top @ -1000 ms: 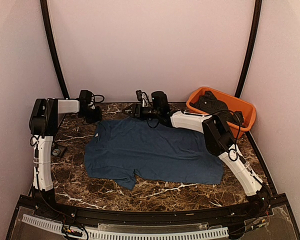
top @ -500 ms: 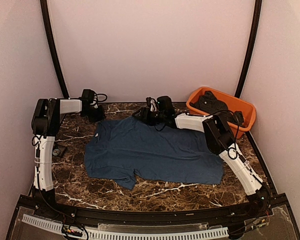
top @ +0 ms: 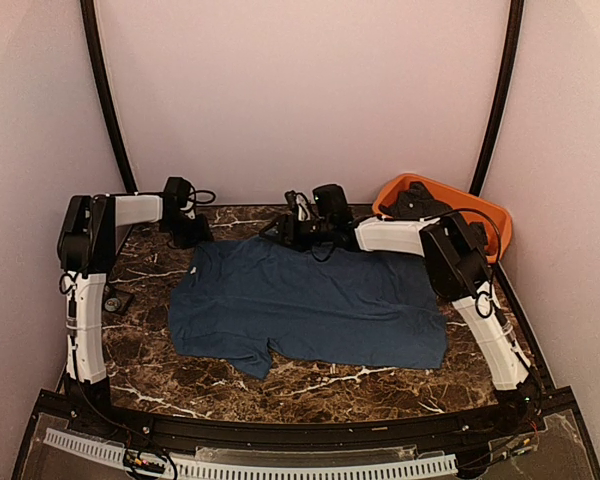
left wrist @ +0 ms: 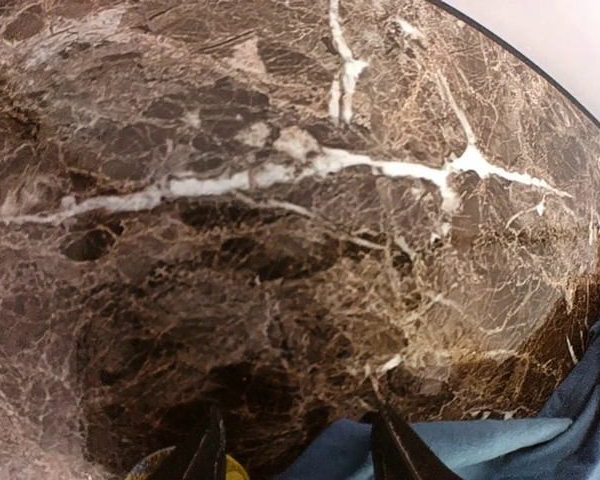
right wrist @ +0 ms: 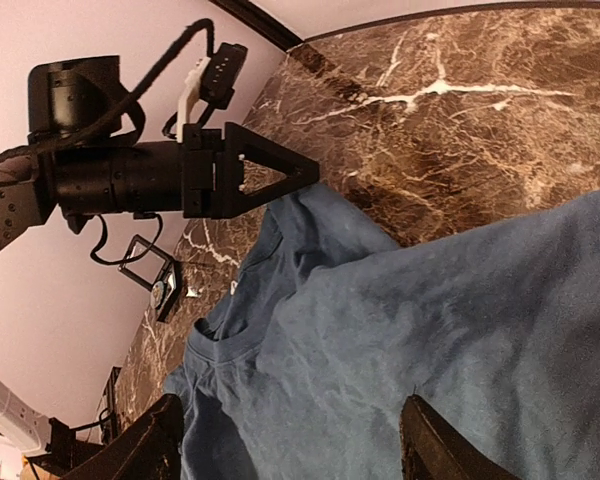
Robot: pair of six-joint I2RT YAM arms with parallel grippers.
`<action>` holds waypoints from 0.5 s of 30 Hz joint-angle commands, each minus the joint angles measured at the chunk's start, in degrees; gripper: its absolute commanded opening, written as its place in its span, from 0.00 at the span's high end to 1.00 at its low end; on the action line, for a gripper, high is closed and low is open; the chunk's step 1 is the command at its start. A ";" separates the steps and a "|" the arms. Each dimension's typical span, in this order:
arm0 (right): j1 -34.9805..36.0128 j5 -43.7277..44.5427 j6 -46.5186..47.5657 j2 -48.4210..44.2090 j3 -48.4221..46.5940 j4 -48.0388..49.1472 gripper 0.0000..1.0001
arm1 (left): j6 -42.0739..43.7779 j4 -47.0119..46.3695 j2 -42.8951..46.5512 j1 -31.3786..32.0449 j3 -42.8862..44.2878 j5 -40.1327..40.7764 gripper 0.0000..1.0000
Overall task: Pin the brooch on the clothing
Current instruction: Move the brooch to the center of the board.
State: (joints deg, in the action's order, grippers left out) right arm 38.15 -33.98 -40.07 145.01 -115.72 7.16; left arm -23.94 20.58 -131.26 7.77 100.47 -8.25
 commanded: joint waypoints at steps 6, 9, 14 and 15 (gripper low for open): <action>0.96 -1.91 3.03 -5.02 4.21 -0.90 0.28 | 2.32 15.93 1.24 -0.26 -6.46 6.08 0.51; 1.16 -2.21 3.43 -6.11 4.95 -1.32 0.28 | 2.49 16.51 3.69 -0.30 -10.46 7.48 0.52; 1.48 -2.41 4.09 -8.01 6.18 -1.63 0.28 | 2.69 15.09 7.55 -0.28 -15.48 8.49 0.51; 1.53 -2.37 4.23 -8.19 6.43 -1.62 0.28 | 2.81 15.56 8.20 -0.36 -15.08 9.83 0.51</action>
State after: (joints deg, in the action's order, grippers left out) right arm 38.83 -35.38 -37.21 140.88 -110.28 5.08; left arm -21.58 25.78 -123.11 7.77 89.45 -1.96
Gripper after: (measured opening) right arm 0.716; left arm 0.486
